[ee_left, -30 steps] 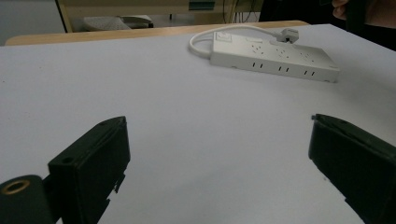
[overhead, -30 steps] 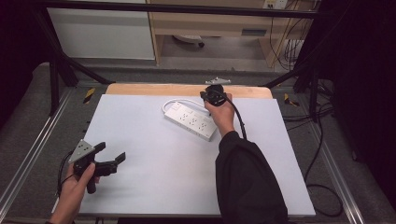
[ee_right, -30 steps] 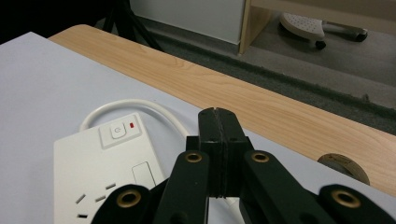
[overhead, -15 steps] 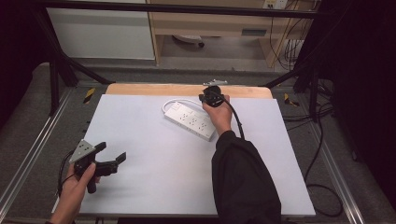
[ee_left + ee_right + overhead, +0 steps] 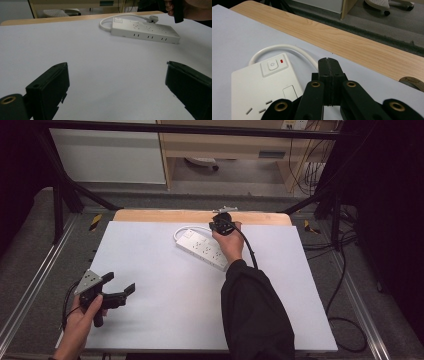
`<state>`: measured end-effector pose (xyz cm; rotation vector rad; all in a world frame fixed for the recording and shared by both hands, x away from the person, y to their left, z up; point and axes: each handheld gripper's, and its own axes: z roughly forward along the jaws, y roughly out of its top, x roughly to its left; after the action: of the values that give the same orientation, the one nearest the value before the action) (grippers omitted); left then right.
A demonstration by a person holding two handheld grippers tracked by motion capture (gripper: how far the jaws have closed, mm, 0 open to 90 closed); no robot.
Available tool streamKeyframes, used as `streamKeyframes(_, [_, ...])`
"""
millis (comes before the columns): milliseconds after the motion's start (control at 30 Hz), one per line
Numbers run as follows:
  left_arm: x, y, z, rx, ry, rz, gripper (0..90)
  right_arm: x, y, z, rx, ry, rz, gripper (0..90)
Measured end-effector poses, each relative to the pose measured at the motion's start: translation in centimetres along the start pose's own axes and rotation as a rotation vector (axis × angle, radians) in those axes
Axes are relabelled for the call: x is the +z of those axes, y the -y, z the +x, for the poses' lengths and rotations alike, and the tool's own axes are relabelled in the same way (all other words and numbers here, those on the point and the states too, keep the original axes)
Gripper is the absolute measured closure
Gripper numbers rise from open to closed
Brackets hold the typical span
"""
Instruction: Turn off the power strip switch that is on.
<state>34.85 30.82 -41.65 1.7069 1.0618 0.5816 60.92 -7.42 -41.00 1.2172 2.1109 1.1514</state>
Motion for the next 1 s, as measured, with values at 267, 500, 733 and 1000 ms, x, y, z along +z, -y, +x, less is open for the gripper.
streamKeyframes(267, [0.0,0.0,0.0,-0.003,0.001,-0.002,5.1,0.6,0.1,0.4,-0.001,-0.003,0.017,90.0])
streamKeyframes(500, [0.0,0.0,0.0,-0.004,0.001,-0.004,5.1,1.0,0.2,0.7,-0.008,-0.004,0.034,90.0])
streamKeyframes(733, [0.0,0.0,0.0,-0.001,0.001,-0.001,5.1,1.0,0.3,1.2,-0.017,-0.01,0.058,90.0])
streamKeyframes(1000, [0.0,0.0,-0.1,-0.002,0.001,-0.002,5.1,0.3,0.7,1.6,-0.035,-0.036,0.09,90.0])
